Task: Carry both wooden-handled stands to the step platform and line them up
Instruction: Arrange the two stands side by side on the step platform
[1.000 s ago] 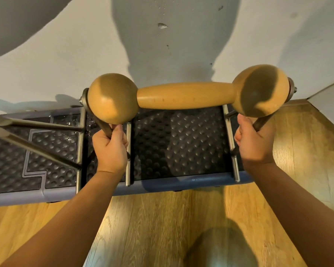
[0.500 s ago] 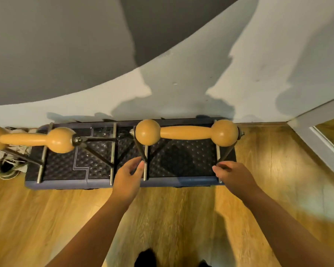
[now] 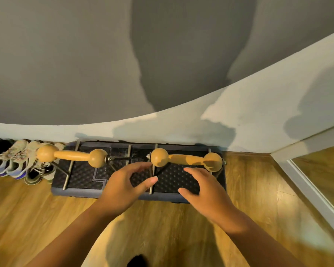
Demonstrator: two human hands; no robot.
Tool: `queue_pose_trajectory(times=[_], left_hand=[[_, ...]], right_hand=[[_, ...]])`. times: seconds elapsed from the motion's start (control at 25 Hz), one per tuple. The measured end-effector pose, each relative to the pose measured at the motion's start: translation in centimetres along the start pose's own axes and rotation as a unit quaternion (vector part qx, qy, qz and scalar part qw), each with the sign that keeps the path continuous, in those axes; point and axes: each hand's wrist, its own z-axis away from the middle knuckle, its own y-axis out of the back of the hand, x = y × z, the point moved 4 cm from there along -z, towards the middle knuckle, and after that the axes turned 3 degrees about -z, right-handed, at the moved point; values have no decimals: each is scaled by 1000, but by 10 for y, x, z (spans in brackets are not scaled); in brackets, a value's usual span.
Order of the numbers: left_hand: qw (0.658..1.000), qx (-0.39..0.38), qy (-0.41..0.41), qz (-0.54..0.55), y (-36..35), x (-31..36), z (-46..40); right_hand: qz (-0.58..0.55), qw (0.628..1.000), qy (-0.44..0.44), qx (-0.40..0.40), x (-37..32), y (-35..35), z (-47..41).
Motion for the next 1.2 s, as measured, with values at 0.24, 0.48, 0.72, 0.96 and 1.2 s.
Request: queue_pose_trajectory(times=[0.24,0.48,0.72,0.96,1.2], left_hand=[[999,10,-6,-52,48,-48,11],[995,-10,-49,-86,104,-108,-21],[949,-71,-56,-303,159,-179,-64],[912,-108,-45,-394,148,-244,-109],[900,-135,-32,-414,141,-303,-142]], right_hand=[[73,997,17,-23,-26,-5,-24],[105,994,-17,1,-32,-34,-66],[243,970,-29,-4,-16,-52,-104],[335,938,-66,-60,21,-56,-139],[372,918,-87,-104,41,-73,-170]])
